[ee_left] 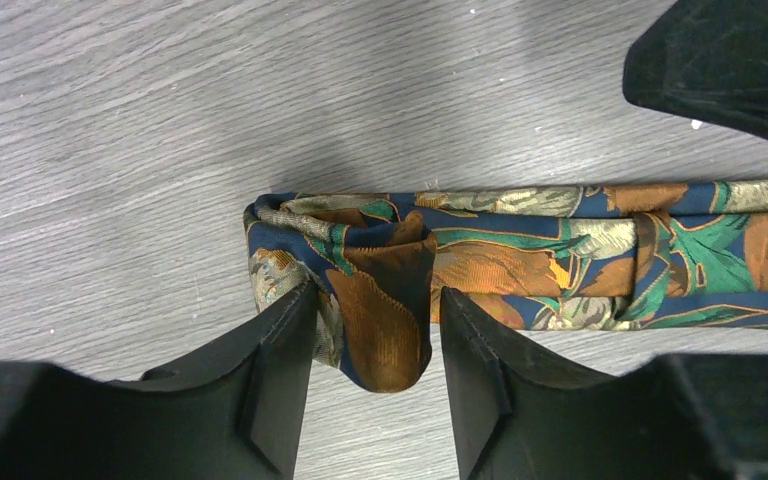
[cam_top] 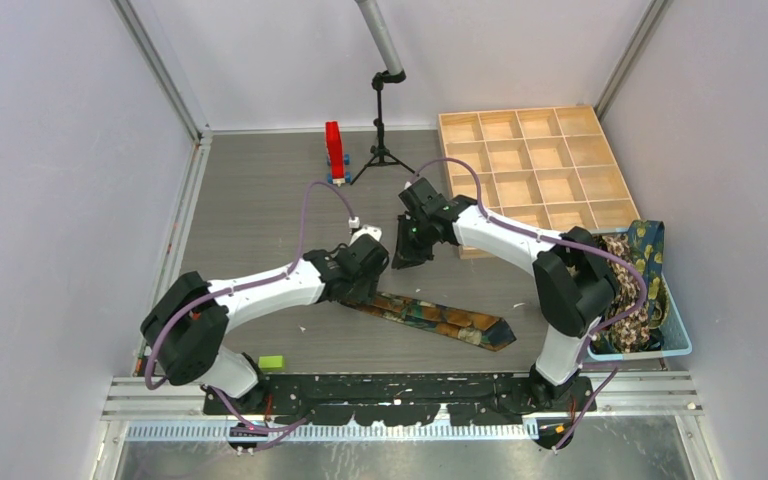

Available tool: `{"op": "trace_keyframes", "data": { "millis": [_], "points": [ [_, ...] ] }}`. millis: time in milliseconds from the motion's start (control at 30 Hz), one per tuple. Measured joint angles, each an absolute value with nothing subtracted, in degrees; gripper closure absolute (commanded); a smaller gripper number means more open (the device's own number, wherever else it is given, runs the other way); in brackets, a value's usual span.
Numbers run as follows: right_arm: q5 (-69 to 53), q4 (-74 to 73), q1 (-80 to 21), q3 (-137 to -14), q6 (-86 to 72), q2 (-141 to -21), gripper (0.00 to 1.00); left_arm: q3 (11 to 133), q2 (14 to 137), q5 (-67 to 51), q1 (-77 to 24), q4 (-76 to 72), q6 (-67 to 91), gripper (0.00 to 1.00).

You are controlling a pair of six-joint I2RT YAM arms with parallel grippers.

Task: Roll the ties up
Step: Roll the tie at the center of the board.

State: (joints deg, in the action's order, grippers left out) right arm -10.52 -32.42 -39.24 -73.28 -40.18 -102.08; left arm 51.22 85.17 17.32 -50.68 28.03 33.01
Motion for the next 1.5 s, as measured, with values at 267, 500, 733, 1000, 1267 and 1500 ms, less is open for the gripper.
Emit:
{"op": "trace_keyframes", "data": {
  "millis": [267, 500, 733, 1000, 1267, 1500],
  "points": [
    [-11.25, -32.25, -39.24, -73.28, -40.45, -101.58, 0.82, 51.75, 83.68, 15.00, -50.74, 28.29, 32.27, 0.41],
    [-13.32, -30.46, -40.66, -73.28, -40.93, -100.40, 0.80, 51.75, 80.51, 14.44, -50.87, 28.86, 30.92, 0.39],
    [-15.07, -29.63, -44.51, -75.46, -41.04, -100.25, 0.79, 51.75, 76.55, 16.47, -50.87, 32.05, 30.26, 0.41],
    [-15.79, -28.75, -48.93, -81.71, -41.23, -103.46, 0.79, 51.48, 66.65, 20.95, -48.29, 36.51, 29.54, 0.43],
    [-15.62, -29.36, -51.00, -84.05, -42.02, -108.64, 0.79, 46.09, 55.94, 20.29, -39.68, 37.45, 29.76, 0.44],
    [-14.48, -29.58, -50.94, -82.98, -42.19, -108.92, 0.80, 43.16, 53.84, 16.27, -34.28, 37.56, 29.78, 0.43]
  ]
}}
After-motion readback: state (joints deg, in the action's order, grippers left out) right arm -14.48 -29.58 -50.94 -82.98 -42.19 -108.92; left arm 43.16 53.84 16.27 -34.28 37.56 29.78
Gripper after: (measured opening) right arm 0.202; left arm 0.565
